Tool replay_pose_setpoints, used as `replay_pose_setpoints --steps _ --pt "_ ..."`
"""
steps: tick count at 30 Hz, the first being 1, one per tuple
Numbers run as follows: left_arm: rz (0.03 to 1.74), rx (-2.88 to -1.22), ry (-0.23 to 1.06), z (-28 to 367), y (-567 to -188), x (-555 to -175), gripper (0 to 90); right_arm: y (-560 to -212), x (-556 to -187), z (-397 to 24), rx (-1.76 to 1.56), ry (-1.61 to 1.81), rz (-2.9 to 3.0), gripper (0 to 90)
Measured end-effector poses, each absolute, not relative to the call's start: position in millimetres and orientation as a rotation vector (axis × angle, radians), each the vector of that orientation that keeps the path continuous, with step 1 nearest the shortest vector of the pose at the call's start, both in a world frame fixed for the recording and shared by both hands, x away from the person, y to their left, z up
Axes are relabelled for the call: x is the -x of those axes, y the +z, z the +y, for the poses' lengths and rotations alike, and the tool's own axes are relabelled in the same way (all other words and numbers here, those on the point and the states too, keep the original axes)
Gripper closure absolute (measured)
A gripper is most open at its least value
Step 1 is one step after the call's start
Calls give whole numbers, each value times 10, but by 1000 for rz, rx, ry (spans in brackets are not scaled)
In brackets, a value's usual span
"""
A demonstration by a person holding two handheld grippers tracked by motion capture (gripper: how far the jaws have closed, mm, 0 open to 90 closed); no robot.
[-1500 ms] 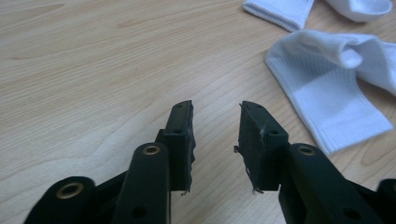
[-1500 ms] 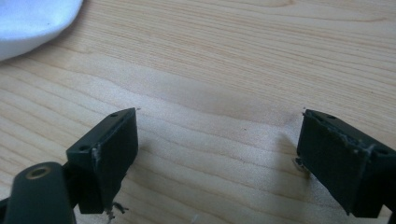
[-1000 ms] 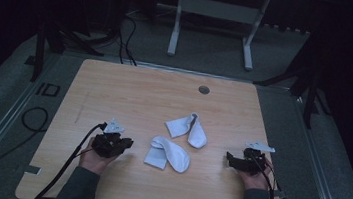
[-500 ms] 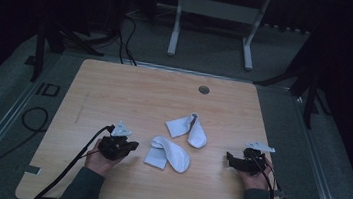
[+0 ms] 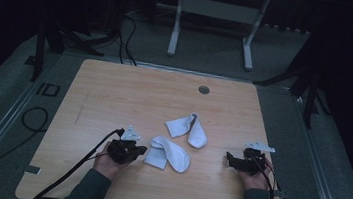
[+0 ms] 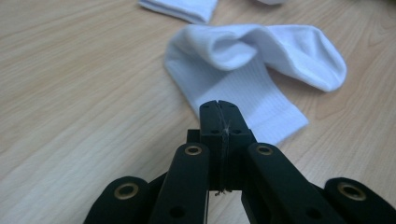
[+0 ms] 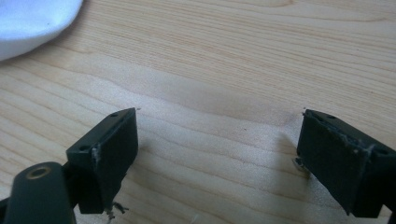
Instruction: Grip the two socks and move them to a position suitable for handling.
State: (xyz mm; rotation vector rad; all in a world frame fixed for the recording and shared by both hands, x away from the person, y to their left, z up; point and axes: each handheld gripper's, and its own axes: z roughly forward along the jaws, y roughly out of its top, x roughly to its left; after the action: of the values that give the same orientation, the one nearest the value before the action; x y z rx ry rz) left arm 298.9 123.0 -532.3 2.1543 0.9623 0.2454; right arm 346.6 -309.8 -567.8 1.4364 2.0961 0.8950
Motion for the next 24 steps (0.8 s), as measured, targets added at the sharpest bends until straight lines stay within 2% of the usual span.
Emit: replay_pose_setpoints --steps 12,24 --pt "915 -2190 188 1026 -5426 -2969 899 -5678 -3466 -3098 -1436 895 2096 121" --pt "931 -2278 223 1052 -5466 -2970 898 -5678 -3466 -3098 -1436 895 2096 121"
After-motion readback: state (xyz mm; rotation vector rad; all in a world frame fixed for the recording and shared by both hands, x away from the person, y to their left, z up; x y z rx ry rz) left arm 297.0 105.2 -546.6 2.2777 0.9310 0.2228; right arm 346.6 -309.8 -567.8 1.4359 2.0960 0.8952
